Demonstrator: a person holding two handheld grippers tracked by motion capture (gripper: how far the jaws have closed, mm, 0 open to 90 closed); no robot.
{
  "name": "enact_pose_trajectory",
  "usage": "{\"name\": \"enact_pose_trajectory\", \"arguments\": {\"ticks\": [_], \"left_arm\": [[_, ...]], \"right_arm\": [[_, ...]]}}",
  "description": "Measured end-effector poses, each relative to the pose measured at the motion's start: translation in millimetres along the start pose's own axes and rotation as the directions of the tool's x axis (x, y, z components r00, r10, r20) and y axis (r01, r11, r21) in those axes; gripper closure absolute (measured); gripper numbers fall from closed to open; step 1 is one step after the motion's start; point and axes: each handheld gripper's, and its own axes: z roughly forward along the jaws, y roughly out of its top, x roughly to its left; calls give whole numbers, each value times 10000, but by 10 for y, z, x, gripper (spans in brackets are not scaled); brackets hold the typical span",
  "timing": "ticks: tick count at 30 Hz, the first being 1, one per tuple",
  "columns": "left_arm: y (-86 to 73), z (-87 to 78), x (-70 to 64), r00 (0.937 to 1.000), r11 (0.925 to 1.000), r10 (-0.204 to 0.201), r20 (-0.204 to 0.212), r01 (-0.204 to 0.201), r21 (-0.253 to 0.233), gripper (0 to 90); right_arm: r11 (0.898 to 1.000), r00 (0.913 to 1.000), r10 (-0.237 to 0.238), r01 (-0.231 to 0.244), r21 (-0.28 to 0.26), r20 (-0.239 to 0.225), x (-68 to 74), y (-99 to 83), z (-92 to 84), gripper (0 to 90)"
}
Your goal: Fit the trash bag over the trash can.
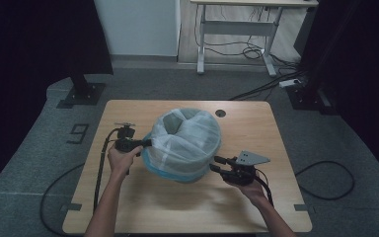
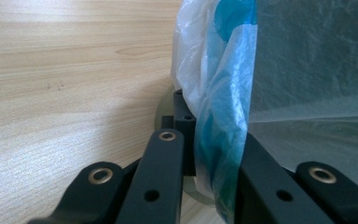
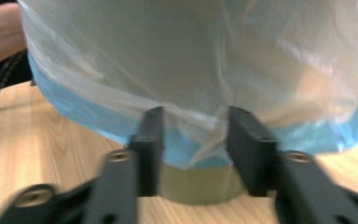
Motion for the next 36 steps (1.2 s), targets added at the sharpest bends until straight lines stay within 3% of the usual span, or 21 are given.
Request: {"name": "enact_pose_trajectory", "arguments": {"ticks": [4,7,14,18,21,27,28,32,36], "left_arm": [[-24,22,-11,10000,10000,-7,59,6,49,887],[-29,42,-16,10000,10000,-8,94,8,68,887],[-27,48,-20,9999,10000,0,114,-1,54,887],[-29,44,-20,9999,10000,13,121,-13,47,887],[-33,47,-27,9999,10000,13,135,-14,41,887],[-32,55,-39,9998,10000,16,219,-16,8,888],[-33,57,-38,9997,10000,20,223,-21,9,888],[-33,61,-38,9997,10000,20,247,-20,7,888],[-34,64,-42,9997,10000,12,245,-12,-3,887]], "right_arm": [[9991,9988,412,-415,106,266,13,-84,12,364],[9982,9977,568,-574,157,365,19,-98,56,312],[9983,9972,522,-508,-273,541,-105,-3,38,311],[9978,9993,222,-203,-635,285,-158,140,-9,339],[9970,9997,52,-35,-769,220,-167,239,-23,400],[9958,9995,-311,301,-859,-105,-162,288,-22,640],[9953,9992,-368,354,-902,-137,-158,284,-22,717],[9947,9988,-443,421,-936,-217,-165,270,-16,849],[9947,9988,-413,386,-951,-271,-177,262,-9,886]]}}
